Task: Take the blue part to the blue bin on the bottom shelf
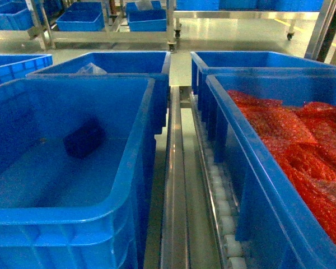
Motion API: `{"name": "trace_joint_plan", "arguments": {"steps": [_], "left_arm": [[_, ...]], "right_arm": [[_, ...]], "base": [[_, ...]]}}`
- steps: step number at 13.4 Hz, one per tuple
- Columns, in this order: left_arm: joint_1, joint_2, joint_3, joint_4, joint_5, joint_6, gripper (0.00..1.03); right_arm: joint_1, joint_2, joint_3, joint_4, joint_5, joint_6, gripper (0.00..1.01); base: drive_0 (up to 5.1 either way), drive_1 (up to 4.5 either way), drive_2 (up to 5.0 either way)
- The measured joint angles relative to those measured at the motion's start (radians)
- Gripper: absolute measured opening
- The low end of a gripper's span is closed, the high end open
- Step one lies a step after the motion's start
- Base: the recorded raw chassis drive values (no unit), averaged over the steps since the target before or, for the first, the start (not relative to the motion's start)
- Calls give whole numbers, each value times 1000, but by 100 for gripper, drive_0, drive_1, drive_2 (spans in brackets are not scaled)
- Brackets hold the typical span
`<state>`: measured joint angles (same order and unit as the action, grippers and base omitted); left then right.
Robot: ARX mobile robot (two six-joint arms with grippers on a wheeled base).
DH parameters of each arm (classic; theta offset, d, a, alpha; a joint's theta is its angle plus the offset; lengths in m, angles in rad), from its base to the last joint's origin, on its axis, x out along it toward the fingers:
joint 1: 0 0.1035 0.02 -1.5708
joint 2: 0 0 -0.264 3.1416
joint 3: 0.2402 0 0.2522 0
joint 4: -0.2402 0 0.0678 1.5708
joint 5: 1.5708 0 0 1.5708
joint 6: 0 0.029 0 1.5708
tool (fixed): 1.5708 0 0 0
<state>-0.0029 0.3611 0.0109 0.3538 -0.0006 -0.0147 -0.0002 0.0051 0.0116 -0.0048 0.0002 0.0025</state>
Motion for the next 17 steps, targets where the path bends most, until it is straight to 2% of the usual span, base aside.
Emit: {"name": "trace_joint_plan", "arguments": {"steps": [7,8,17], "left_arm": [[0,-171,0,-162,0,0,2],[0,-352,1,-358,0,5,98],[0,-352,1,-358,0,5,98]], "right_arm": [[0,0,0,0,0,0,98],[0,0,0,0,0,0,98],[0,0,0,0,0,0,98]], "base": [[0,0,0],[0,0,0],[0,0,0]]}}
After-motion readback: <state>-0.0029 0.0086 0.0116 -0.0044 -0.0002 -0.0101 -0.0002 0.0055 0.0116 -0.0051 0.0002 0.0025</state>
